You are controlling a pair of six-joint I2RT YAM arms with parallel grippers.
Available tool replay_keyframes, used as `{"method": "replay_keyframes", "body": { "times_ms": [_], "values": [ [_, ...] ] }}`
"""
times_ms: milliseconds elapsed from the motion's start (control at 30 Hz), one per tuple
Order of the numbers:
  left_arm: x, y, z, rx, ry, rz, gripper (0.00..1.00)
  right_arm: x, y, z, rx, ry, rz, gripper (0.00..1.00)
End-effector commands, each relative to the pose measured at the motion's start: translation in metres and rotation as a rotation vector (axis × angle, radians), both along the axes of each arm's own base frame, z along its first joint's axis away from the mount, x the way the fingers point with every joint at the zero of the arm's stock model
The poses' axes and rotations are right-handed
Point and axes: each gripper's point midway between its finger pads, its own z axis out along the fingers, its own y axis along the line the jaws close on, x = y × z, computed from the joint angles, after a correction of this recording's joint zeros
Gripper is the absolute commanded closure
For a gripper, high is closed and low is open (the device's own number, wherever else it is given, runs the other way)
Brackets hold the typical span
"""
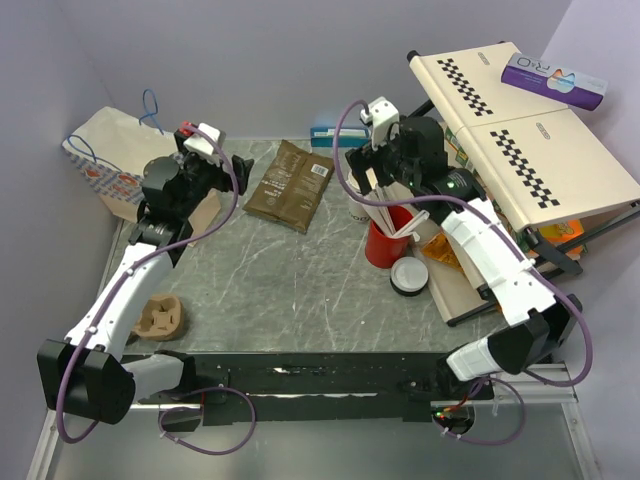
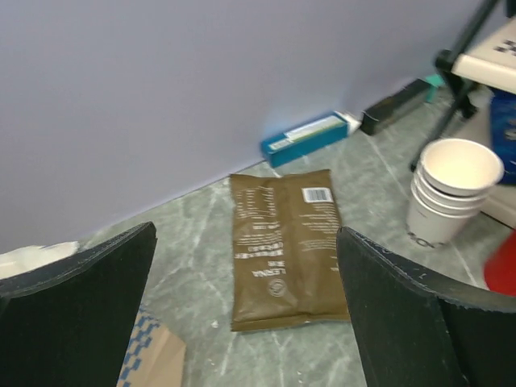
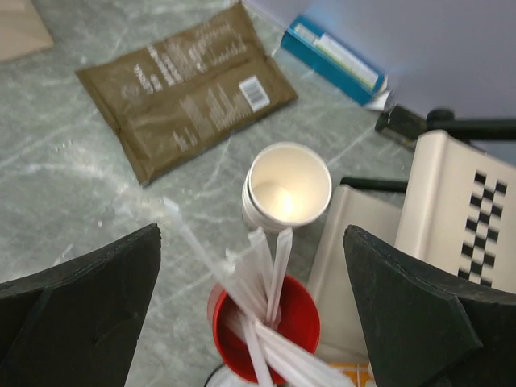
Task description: Pack the takeout coffee
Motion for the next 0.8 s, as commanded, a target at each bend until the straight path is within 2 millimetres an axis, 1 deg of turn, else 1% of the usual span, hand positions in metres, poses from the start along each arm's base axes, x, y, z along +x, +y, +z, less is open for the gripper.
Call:
{"method": "replay_keyframes", "body": {
  "times_ms": [0, 33, 67, 100, 133, 167, 200, 233, 267, 300, 333, 367, 400, 433, 467, 500, 533, 600, 633, 667, 733, 767],
  "values": [
    [-0.013, -0.027, 0.010, -0.014, 0.023, -0.145, 0.01, 0.025, 0.007, 0.021, 0.027, -0.026, -0.040, 0.00],
    [-0.016, -0.029, 0.009, -0.016, 0.029, -0.156, 0.01, 0.030, 0.009, 0.024, 0.028, -0.031, -0.041, 0.00],
    [-0.019, -0.032, 0.009, -0.016, 0.033, -0.170, 0.00, 0.041, 0.011, 0.014, 0.016, 0.000, -0.044, 0.00],
    [-0.021, -0.032, 0.005, -0.015, 0.045, -0.175, 0.01, 0.044, 0.018, 0.036, 0.051, -0.031, -0.004, 0.00],
    [-0.025, -0.033, 0.009, -0.019, 0.037, -0.180, 0.01, 0.046, 0.022, 0.039, 0.053, -0.025, 0.033, 0.00],
    [-0.027, -0.033, 0.009, -0.025, 0.039, -0.180, 0.01, 0.051, 0.028, 0.033, 0.028, -0.012, 0.070, 0.00],
    [-0.028, -0.033, 0.006, -0.030, 0.050, -0.182, 0.01, 0.055, 0.028, 0.047, 0.041, -0.044, 0.092, 0.00],
    [-0.032, -0.033, 0.008, -0.035, 0.049, -0.183, 0.01, 0.060, 0.034, 0.044, 0.047, -0.040, 0.125, 0.01],
    [-0.034, -0.033, 0.006, -0.035, 0.056, -0.188, 0.01, 0.067, 0.034, 0.047, 0.052, -0.054, 0.113, 0.01],
    [-0.036, -0.034, 0.004, -0.035, 0.063, -0.192, 0.01, 0.072, 0.032, 0.063, 0.065, -0.087, 0.104, 0.02],
    [-0.040, -0.034, 0.002, -0.033, 0.069, -0.201, 0.01, 0.083, 0.035, 0.053, 0.061, -0.064, 0.102, 0.05],
    [-0.041, -0.034, 0.002, -0.033, 0.071, -0.203, 0.01, 0.089, 0.033, 0.053, 0.064, -0.060, 0.091, 0.14],
    [-0.043, -0.034, -0.002, -0.032, 0.080, -0.206, 0.01, 0.097, 0.025, 0.061, 0.068, -0.072, 0.063, 0.18],
    [-0.046, -0.034, -0.002, -0.033, 0.080, -0.212, 0.00, 0.108, 0.024, 0.045, 0.058, -0.039, 0.050, 0.25],
    [-0.048, -0.034, -0.005, -0.033, 0.085, -0.214, 0.01, 0.114, 0.021, 0.038, 0.050, -0.022, 0.043, 0.38],
    [-0.049, -0.034, -0.006, -0.040, 0.089, -0.214, 0.01, 0.116, 0.016, 0.027, 0.033, 0.017, 0.036, 0.42],
    [-0.053, -0.034, -0.003, -0.045, 0.081, -0.219, 0.01, 0.123, 0.013, 0.004, 0.009, 0.067, 0.034, 0.45],
    [-0.056, -0.035, -0.004, -0.051, 0.082, -0.231, 0.01, 0.123, 0.012, -0.019, -0.039, 0.122, 0.071, 0.46],
    [-0.058, -0.035, -0.004, -0.051, 0.081, -0.235, 0.01, 0.120, 0.012, -0.040, -0.069, 0.184, 0.088, 0.45],
    [-0.060, -0.036, -0.005, -0.050, 0.084, -0.244, 0.01, 0.117, 0.013, -0.052, -0.094, 0.210, 0.126, 0.44],
    [-0.062, -0.038, -0.007, -0.079, 0.107, -0.249, 0.01, 0.107, 0.016, -0.068, -0.109, 0.270, 0.168, 0.44],
    [-0.063, -0.039, -0.009, -0.079, 0.112, -0.257, 0.01, 0.100, 0.020, -0.074, -0.102, 0.292, 0.210, 0.44]
  ]
}}
